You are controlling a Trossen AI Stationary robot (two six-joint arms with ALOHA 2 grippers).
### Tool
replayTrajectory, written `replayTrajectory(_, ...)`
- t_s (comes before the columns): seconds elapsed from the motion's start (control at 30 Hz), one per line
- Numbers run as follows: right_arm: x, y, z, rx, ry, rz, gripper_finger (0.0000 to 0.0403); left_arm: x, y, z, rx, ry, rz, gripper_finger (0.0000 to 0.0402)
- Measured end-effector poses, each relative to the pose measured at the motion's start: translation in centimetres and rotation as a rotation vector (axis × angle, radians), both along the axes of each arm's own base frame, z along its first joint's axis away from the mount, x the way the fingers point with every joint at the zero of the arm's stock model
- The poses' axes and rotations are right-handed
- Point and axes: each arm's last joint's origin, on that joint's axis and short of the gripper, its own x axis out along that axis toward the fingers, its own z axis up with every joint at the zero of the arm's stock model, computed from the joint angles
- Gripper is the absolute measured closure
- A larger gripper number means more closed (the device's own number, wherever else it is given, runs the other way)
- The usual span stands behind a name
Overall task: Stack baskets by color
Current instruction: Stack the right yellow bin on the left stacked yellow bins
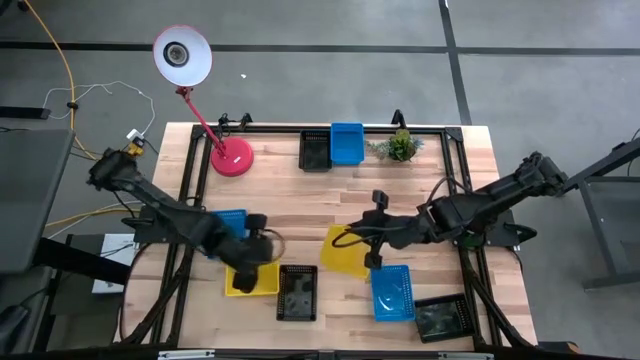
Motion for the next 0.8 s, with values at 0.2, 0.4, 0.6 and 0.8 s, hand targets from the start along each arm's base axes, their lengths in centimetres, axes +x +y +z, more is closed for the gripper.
replayTrajectory(0.2,0.3,-0.9,0.0,0.008,0.002,-0.023,0.0403,-4.2,-0.3,4.2,0.136,-0.279,0.05,0.0401)
replayTrajectory(0.4,0.3,-1.6,-0.4,-0.02,0.034,-0.096,0.0403,-7.2,0.5,3.7,0.244,-0.467,0.173,0.0401)
replayTrajectory(0.6,0.1,-1.8,-1.3,-0.027,0.098,-0.167,0.0403,-7.9,1.1,0.5,0.209,-0.548,0.181,0.0401)
replayTrajectory(0.8,0.5,-2.4,-1.3,-0.073,0.059,-0.248,0.0403,-6.7,1.6,-0.8,0.214,-0.619,0.173,0.0401)
